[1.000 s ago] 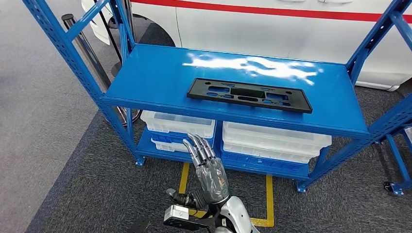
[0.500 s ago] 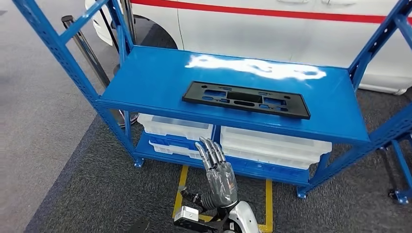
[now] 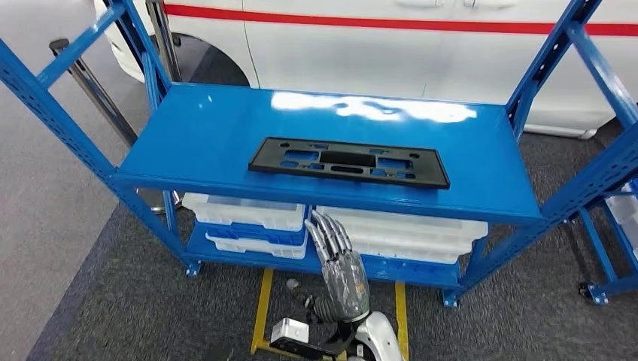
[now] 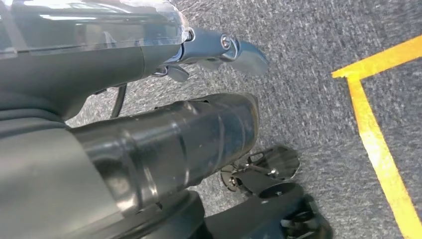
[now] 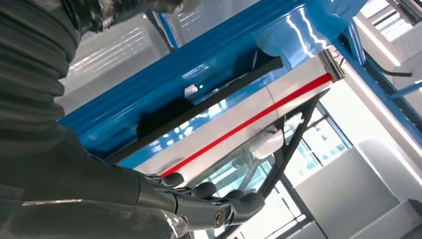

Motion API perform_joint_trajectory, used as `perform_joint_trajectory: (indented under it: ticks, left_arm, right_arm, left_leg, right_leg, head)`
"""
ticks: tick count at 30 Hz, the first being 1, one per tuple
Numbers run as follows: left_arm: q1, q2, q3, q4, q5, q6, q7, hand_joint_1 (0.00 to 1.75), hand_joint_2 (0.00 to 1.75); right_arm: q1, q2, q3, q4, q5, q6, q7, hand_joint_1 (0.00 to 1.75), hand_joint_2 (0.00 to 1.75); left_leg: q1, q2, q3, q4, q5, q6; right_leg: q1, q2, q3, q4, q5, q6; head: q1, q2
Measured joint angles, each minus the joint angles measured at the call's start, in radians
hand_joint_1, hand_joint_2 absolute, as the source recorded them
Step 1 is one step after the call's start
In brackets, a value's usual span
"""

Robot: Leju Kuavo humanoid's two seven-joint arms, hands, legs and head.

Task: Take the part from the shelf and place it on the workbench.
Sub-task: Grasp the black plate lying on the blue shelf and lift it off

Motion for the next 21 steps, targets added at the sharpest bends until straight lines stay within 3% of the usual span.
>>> perform_joint_trajectory:
  ticks: [4, 5, 7, 8, 9, 10, 11, 13, 14, 16, 19, 21]
  left_arm:
    - [0.0, -0.003, 0.0, 0.0, 0.0, 0.0, 0.003, 0.0, 0.0]
    - [0.001, -0.004, -0.001, 0.001, 0.0, 0.0, 0.003, 0.0, 0.0]
    - [-0.001, -0.004, -0.001, 0.001, 0.0, -0.001, 0.003, 0.0, 0.0]
    - [-0.001, -0.004, -0.001, 0.001, 0.0, -0.001, 0.003, 0.0, 0.0]
    - [-0.001, -0.004, -0.001, 0.001, 0.0, -0.002, 0.004, 0.0, 0.0]
    - [0.0, -0.005, -0.001, 0.001, 0.0, -0.002, 0.005, 0.0, 0.0]
    - [0.001, -0.005, -0.001, 0.002, 0.0, -0.002, 0.006, 0.0, 0.0]
    - [0.001, -0.007, -0.002, 0.002, 0.0, -0.002, 0.008, 0.0, 0.0]
    - [0.001, -0.008, -0.002, 0.003, 0.0, -0.002, 0.01, 0.0, 0.0]
    - [0.0, -0.008, -0.002, 0.003, 0.0, -0.002, 0.011, 0.0, 0.0]
    - [-0.002, -0.008, -0.002, 0.003, 0.0, -0.002, 0.012, 0.0, 0.0]
    - [-0.003, -0.008, -0.003, 0.003, 0.001, -0.002, 0.013, 0.0, 0.0]
  right_arm:
    - [0.001, -0.001, -0.007, -0.009, 0.013, -0.001, 0.001, 0.0, 1.75]
    - [0.001, -0.001, -0.009, -0.012, 0.015, -0.001, 0.001, 0.0, 1.75]
    - [0.003, -0.003, -0.013, -0.013, 0.018, -0.001, 0.002, 0.0, 1.75]
    - [0.006, -0.005, -0.015, -0.013, 0.019, -0.001, 0.003, 0.0, 1.75]
    - [0.008, -0.006, -0.016, -0.013, 0.021, -0.001, 0.004, 0.0, 1.75]
    - [0.009, -0.008, -0.018, -0.013, 0.024, -0.001, 0.005, 0.0, 1.75]
    - [0.01, -0.009, -0.02, -0.013, 0.026, -0.001, 0.006, 0.0, 1.75]
    - [0.009, -0.011, -0.024, -0.016, 0.029, -0.001, 0.007, 0.0, 1.75]
    - [0.009, -0.012, -0.026, -0.018, 0.029, -0.001, 0.008, 0.0, 1.75]
    - [0.009, -0.014, -0.029, -0.022, 0.029, -0.001, 0.011, 0.0, 1.75]
    - [0.009, -0.017, -0.031, -0.032, 0.028, -0.002, 0.018, 0.0, 1.75]
    - [0.006, -0.018, -0.032, -0.04, 0.031, -0.002, 0.023, 0.0, 1.75]
  left_leg:
    - [0.007, 0.004, 0.024, -0.048, 0.001, -0.003]
    - [0.01, 0.006, 0.031, -0.057, 0.004, -0.002]
    - [0.01, 0.009, 0.039, -0.062, 0.001, 0.001]
    - [0.01, 0.009, 0.041, -0.062, -0.002, 0.001]
    - [0.01, 0.01, 0.044, -0.061, -0.006, 0.001]
    - [0.01, 0.01, 0.049, -0.06, -0.01, 0.0]
    - [0.01, 0.01, 0.056, -0.059, -0.016, -0.003]
    - [0.009, 0.01, 0.066, -0.053, -0.03, -0.012]
    - [0.008, 0.01, 0.068, -0.051, -0.035, -0.018]
    - [0.005, 0.011, 0.069, -0.051, -0.041, -0.03]
    - [0.008, 0.012, 0.069, -0.037, -0.057, -0.044]
    - [0.011, 0.011, 0.026, 0.048, -0.097, -0.051]
  right_leg:
    - [0.0, -0.008, -0.007, 0.012, -0.012, 0.023]
    - [-0.001, -0.014, -0.024, 0.047, -0.031, 0.028]
    - [-0.007, -0.02, -0.091, 0.167, -0.08, 0.037]
    - [-0.01, -0.021, -0.125, 0.22, -0.093, 0.041]
    - [-0.013, -0.021, -0.146, 0.247, -0.088, 0.045]
    - [-0.016, -0.023, -0.149, 0.236, -0.064, 0.047]
    - [-0.018, -0.025, -0.132, 0.186, -0.022, 0.048]
    - [-0.017, -0.032, -0.077, 0.056, 0.046, 0.043]
    - [-0.015, -0.035, -0.057, 0.012, 0.06, 0.038]
    - [-0.01, -0.034, -0.049, -0.009, 0.054, 0.028]
    - [-0.015, -0.029, -0.038, -0.023, 0.052, 0.012]
    - [-0.018, -0.029, -0.026, -0.03, 0.048, 0.002]
  head:
    - [0.0, 0.0]
    - [0.0, 0.0]
    - [0.0, 0.0]
    - [0.0, 0.0]
    - [0.001, 0.0]
    - [0.001, 0.0]
    - [0.001, 0.0]
    - [0.001, 0.0]
    - [0.001, 0.0]
    - [0.0, 0.0]
    - [-0.001, 0.0]
    - [-0.002, 0.0]
